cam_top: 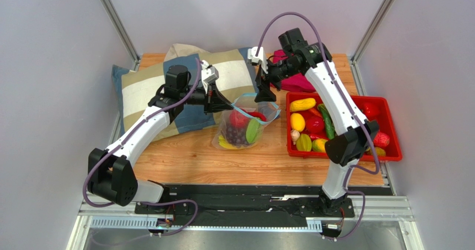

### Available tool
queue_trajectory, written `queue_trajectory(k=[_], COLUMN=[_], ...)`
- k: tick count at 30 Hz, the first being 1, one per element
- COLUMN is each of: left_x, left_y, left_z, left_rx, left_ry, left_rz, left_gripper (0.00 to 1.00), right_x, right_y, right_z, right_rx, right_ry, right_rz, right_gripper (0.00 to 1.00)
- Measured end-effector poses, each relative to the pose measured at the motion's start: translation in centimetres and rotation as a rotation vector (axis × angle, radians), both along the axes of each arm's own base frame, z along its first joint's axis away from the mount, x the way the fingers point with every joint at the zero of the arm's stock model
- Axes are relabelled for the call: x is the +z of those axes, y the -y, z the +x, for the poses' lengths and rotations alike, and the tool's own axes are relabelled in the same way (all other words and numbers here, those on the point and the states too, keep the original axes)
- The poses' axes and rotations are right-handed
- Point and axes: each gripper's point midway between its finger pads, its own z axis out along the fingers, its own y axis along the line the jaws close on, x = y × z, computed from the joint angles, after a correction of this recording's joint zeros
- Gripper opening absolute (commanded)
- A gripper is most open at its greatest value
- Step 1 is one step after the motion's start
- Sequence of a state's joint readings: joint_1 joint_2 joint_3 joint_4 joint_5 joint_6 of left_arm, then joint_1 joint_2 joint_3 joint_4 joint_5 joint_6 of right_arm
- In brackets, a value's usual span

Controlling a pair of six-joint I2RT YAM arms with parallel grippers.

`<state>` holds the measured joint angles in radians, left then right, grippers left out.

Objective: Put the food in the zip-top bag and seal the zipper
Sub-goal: Zip the zipper food storage bag at the center of the board.

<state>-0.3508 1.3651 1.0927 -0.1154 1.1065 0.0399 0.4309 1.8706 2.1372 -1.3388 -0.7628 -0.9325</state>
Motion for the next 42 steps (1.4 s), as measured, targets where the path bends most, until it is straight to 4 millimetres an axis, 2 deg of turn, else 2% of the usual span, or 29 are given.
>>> queue_trajectory(k=[3,4,8,10,13,16,18,20,21,22,24,25,27,28,33,37,42], left_x=[-0.5,-0.7,-1.1,-1.2,-1.2,-0.9,-0.5,-0.2,-0.1,0.0,-0.1,-0.2,-0.3,-0.4,-0.3,-0.1,-0.8], left_y=[0.1,0.1,0.2,0.3,0.2,0.0,-0.1,-0.3,-0.4,-0.5,-0.6,-0.6,-0.8,-0.8,-1.0,-1.2,-1.4], left_z=[-0.1,-0.1,-0.2,-0.3,-0.6,-1.1,-1.4,-1.9,-2.1,-2.3,-2.3,-2.2,-1.8,-1.6,-1.8,-2.2,-1.8], left_rx=[0.004,0.006,0.013,0.012,0.009,0.003,0.000,-0.005,-0.006,-0.007,-0.007,-0.001,0.018,0.030,0.062,0.088,0.113], left_ry=[-0.003,-0.002,-0.005,-0.008,-0.010,-0.001,0.013,0.021,0.023,0.026,0.027,0.033,0.044,0.048,0.056,0.091,0.123], left_rz=[0.019,0.024,0.044,0.046,0.050,0.051,0.050,0.052,0.053,0.056,0.060,0.066,0.075,0.078,0.044,0.014,0.007], left_gripper=[0.00,0.00,0.00,0.00,0.00,0.00,0.00,0.00,0.00,0.00,0.00,0.05,0.17,0.29,0.51,0.53,0.56], right_x=[2.0,2.7,3.9,3.1,0.5,-1.8,-2.6,-2.9,-3.0,-3.1,-3.1,-3.3,-3.7,-3.9,-4.5,-4.5,-4.3], right_y=[-0.4,-0.8,-3.5,-4.5,-5.8,-6.3,-6.5,-6.7,-6.8,-6.9,-7.0,-7.1,-7.2,-7.2,-6.8,-6.3,-5.9], right_z=[-1.5,-2.3,-5.2,-6.2,-6.8,-6.2,-5.4,-4.5,-4.1,-3.8,-3.5,-3.6,-4.1,-4.2,-4.1,-3.8,-3.7], right_rx=[0.002,0.012,0.067,0.078,0.088,0.077,0.065,0.051,0.048,0.047,0.055,0.061,0.081,0.090,0.097,0.085,0.083], right_ry=[0.028,0.039,0.064,0.074,0.088,0.098,0.115,0.144,0.159,0.170,0.191,0.185,0.179,0.183,0.185,0.182,0.173], right_rz=[0.033,0.045,0.079,0.069,0.040,-0.002,-0.019,-0.026,-0.029,-0.032,-0.034,-0.033,-0.039,-0.043,-0.051,-0.049,-0.035], right_gripper=[0.91,0.98,1.00,1.00,1.00,0.96,0.93,0.80,0.69,0.43,0.20,0.01,0.00,0.00,0.00,0.00,0.00])
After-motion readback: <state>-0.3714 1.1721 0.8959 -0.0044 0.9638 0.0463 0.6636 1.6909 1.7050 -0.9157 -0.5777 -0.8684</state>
